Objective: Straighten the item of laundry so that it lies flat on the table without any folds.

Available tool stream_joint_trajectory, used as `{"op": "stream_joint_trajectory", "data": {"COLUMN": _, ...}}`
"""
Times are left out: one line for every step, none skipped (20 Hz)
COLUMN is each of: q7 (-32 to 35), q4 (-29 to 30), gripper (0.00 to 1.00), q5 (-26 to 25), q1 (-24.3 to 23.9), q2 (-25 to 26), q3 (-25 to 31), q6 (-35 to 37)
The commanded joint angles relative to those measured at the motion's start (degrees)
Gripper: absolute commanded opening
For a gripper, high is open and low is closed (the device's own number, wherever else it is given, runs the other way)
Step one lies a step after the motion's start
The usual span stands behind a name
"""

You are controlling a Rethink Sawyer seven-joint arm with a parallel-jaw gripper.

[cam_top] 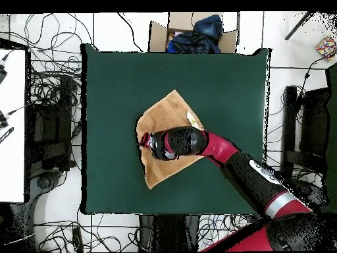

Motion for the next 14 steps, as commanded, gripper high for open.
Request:
{"op": "stream_joint_trajectory", "data": {"q7": -13.5, "q4": -2.9, "gripper": 0.0, "q5": 3.97, "q1": -3.18, "q2": 16.24, "q3": 11.77, "q6": -2.03}}
{"op": "stream_joint_trajectory", "data": {"q7": -14.88, "q4": -3.86, "gripper": 0.0, "q5": 4.3, "q1": -3.63, "q2": 18.26, "q3": 12.49, "q6": -0.87}}
{"op": "stream_joint_trajectory", "data": {"q7": -16.13, "q4": -4.68, "gripper": 0.0, "q5": 4.36, "q1": -4.06, "q2": 19.89, "q3": 13.32, "q6": 0.23}}
{"op": "stream_joint_trajectory", "data": {"q7": -17.09, "q4": -5.49, "gripper": 0.0, "q5": 4.06, "q1": -4.42, "q2": 20.79, "q3": 13.74, "q6": 1.27}}
{"op": "stream_joint_trajectory", "data": {"q7": -17.69, "q4": -6.54, "gripper": 0.0, "q5": 3.77, "q1": -4.57, "q2": 22.0, "q3": 14.04, "q6": 1.85}}
{"op": "stream_joint_trajectory", "data": {"q7": -18.41, "q4": -7.49, "gripper": 0.0, "q5": 3.69, "q1": -4.85, "q2": 23.23, "q3": 14.17, "q6": 3.13}}
{"op": "stream_joint_trajectory", "data": {"q7": -19.21, "q4": -8.49, "gripper": 0.0, "q5": 3.42, "q1": -5.14, "q2": 24.9, "q3": 14.28, "q6": 3.69}}
{"op": "stream_joint_trajectory", "data": {"q7": -20.27, "q4": -9.41, "gripper": 0.0, "q5": 3.04, "q1": -5.52, "q2": 26.4, "q3": 14.61, "q6": 4.12}}
{"op": "stream_joint_trajectory", "data": {"q7": -21.17, "q4": -10.17, "gripper": 0.0, "q5": 2.67, "q1": -5.81, "q2": 27.27, "q3": 15.01, "q6": 4.67}}
{"op": "stream_joint_trajectory", "data": {"q7": -22.12, "q4": -10.58, "gripper": 0.0, "q5": 2.44, "q1": -6.27, "q2": 28.43, "q3": 15.51, "q6": 4.98}}
{"op": "stream_joint_trajectory", "data": {"q7": -22.35, "q4": -10.8, "gripper": 0.0, "q5": 2.31, "q1": -6.51, "q2": 28.82, "q3": 15.76, "q6": 5.17}}
{"op": "stream_joint_trajectory", "data": {"q7": -22.59, "q4": -10.99, "gripper": 0.0, "q5": 1.66, "q1": -6.7, "q2": 28.62, "q3": 15.43, "q6": 5.23}}
{"op": "stream_joint_trajectory", "data": {"q7": -22.56, "q4": -11.54, "gripper": 0.0, "q5": 1.1, "q1": -6.63, "q2": 28.18, "q3": 14.9, "q6": 5.11}}
{"op": "stream_joint_trajectory", "data": {"q7": -22.31, "q4": -11.83, "gripper": 0.0, "q5": -0.18, "q1": -6.59, "q2": 26.93, "q3": 13.87, "q6": 4.06}}
